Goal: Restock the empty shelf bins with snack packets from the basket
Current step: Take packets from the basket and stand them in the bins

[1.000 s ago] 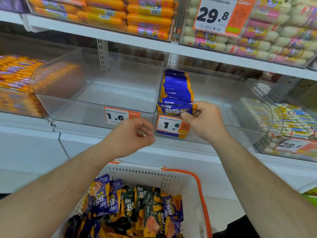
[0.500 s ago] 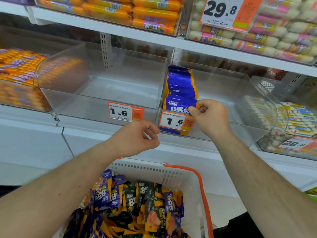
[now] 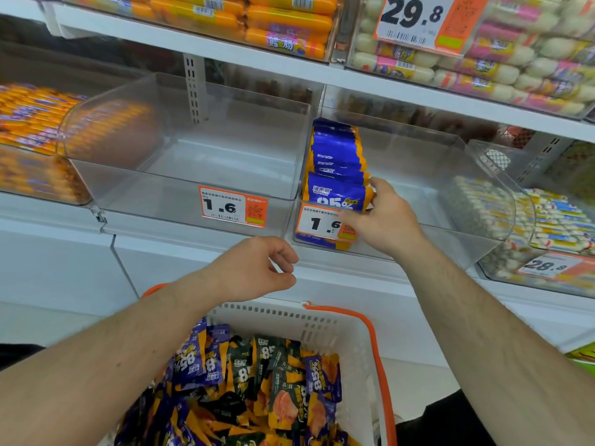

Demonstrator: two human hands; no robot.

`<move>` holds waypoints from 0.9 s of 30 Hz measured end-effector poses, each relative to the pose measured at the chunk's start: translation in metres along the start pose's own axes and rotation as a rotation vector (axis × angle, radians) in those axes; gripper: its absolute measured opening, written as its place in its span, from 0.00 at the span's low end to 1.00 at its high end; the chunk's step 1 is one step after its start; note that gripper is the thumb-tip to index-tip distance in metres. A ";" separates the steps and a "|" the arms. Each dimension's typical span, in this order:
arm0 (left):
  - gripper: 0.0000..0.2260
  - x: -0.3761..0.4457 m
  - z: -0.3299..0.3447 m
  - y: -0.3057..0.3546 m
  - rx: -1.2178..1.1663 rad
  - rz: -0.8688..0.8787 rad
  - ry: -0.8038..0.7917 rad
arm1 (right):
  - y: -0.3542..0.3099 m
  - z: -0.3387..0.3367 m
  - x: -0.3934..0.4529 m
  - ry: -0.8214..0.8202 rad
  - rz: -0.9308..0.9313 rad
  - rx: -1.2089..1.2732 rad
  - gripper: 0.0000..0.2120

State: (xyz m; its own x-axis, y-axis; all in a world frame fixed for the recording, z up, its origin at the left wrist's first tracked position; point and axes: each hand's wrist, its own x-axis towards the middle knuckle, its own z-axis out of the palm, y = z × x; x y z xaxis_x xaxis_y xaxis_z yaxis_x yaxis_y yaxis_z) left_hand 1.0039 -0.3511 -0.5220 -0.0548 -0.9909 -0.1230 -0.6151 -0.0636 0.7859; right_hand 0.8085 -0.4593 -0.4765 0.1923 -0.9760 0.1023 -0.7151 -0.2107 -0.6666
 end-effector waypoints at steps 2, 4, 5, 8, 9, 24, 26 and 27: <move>0.09 0.000 0.003 -0.003 0.009 -0.014 -0.011 | 0.003 0.004 -0.005 0.108 0.023 0.012 0.35; 0.10 -0.002 0.008 -0.008 0.039 -0.023 -0.034 | 0.003 0.011 -0.019 0.443 -0.192 -0.101 0.31; 0.10 -0.003 0.011 -0.012 0.069 -0.025 -0.055 | 0.005 0.017 -0.027 0.594 -0.391 -0.163 0.26; 0.10 -0.006 0.022 -0.023 0.183 -0.038 -0.152 | 0.016 0.056 -0.053 0.477 -0.735 -0.135 0.14; 0.10 -0.007 0.027 -0.027 0.221 -0.039 -0.193 | 0.021 0.072 -0.062 0.315 -0.731 -0.116 0.12; 0.18 -0.018 0.048 -0.038 0.457 -0.015 -0.502 | 0.184 0.202 -0.124 -1.029 0.079 -0.737 0.20; 0.18 -0.018 0.046 -0.039 0.452 -0.028 -0.500 | 0.188 0.201 -0.127 -1.016 0.064 -0.757 0.16; 0.18 -0.018 0.046 -0.039 0.449 -0.034 -0.497 | 0.188 0.201 -0.127 -1.011 0.038 -0.784 0.13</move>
State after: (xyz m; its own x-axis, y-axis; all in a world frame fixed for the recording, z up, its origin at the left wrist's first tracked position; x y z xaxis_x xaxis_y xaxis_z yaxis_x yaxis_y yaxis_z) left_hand 0.9927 -0.3251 -0.5781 -0.3189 -0.8098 -0.4924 -0.8848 0.0680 0.4611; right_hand 0.7847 -0.3643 -0.7628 0.3397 -0.5788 -0.7413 -0.8679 -0.4966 -0.0100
